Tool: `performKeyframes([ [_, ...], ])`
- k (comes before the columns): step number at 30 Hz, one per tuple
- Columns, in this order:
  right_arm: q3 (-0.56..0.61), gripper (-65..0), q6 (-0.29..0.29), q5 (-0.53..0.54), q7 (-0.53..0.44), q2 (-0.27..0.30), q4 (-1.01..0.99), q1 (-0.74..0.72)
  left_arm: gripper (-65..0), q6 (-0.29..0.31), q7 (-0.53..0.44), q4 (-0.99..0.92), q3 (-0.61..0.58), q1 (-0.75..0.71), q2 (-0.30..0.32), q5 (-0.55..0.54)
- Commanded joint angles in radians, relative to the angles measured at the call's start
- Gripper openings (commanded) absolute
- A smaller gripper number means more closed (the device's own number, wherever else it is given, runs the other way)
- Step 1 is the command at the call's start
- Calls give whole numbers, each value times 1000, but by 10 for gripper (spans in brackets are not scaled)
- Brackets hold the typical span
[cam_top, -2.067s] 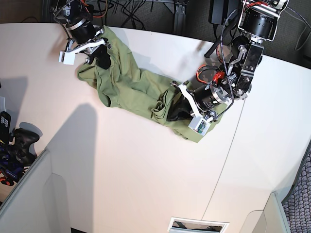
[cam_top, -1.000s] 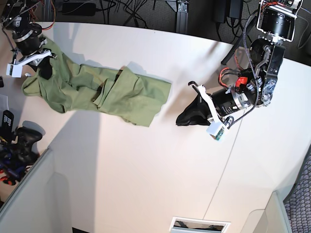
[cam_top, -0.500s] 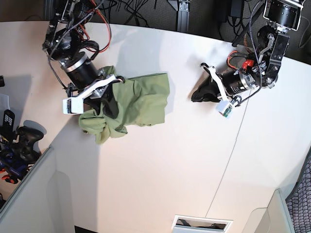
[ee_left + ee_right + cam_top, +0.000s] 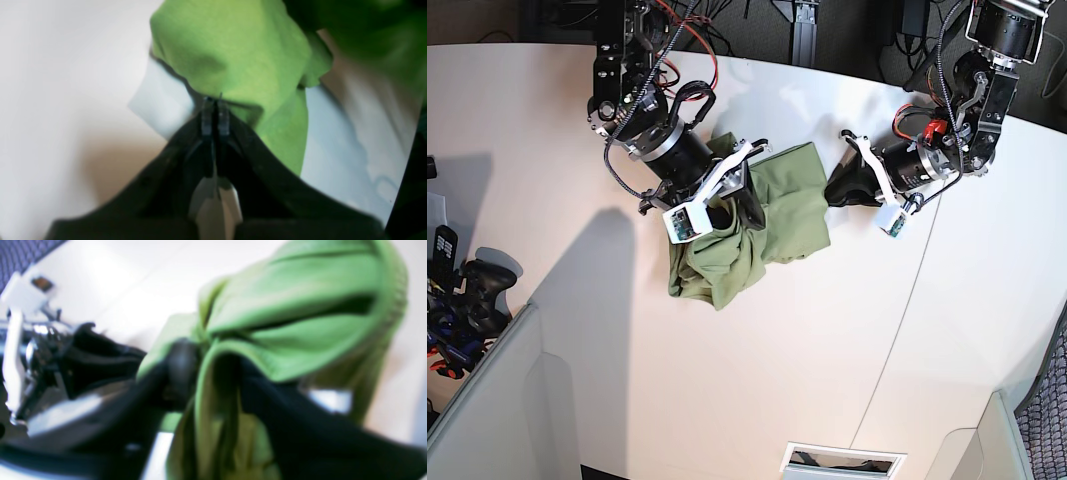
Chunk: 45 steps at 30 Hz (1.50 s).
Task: Layout the t-shirt on the table in an organized manner, then fold the t-shirt properly
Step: 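Fold the strip end with the right gripper over onto the bundle, then grasp the folded bundle edges with both grippers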
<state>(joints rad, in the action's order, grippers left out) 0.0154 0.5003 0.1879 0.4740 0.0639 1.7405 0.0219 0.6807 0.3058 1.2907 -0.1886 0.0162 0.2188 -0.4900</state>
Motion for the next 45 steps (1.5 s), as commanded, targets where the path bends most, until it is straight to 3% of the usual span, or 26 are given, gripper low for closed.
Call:
performKeyframes([
  [1, 16, -337, 4, -3, -49, 2, 9, -16, -650, 17, -25, 14, 4, 17, 2, -26],
  [3, 51, -308, 4, -32, -67, 1, 0, -16, -650, 17, -24, 14, 4, 17, 2, -34],
  [15, 255, -309, 3, -147, -74, -1, -10, -42, -650, 17, -18, 14, 4, 17, 3, -46],
  [22, 255, -310, 3, -75, -74, -2, -4, -101, -650, 17, -14, 99, 7, 6, 48, -113],
  [31, 250, -309, 2, -73, -60, -40, -4, -145, -650, 17, 35, 229, 10, 9, 76, -125],
  [35, 187, -309, 2, -72, -65, -39, -4, -199, -650, 17, 89, 385, 46, -18, 89, -207],
  [40, 71, -312, 1, -37, -89, -40, -6, -275, -650, 17, 128, 603, 24, -37, 89, -205],
  [42, 37, -380, 1, -41, -84, -40, -13, -307, -650, 17, 122, 605, -16, -27, 84, -199],
  [45, -13, -581, 1, -49, -81, -39, -47, -336, -650, 17, 100, 577, -76, 4, 45, -120],
])
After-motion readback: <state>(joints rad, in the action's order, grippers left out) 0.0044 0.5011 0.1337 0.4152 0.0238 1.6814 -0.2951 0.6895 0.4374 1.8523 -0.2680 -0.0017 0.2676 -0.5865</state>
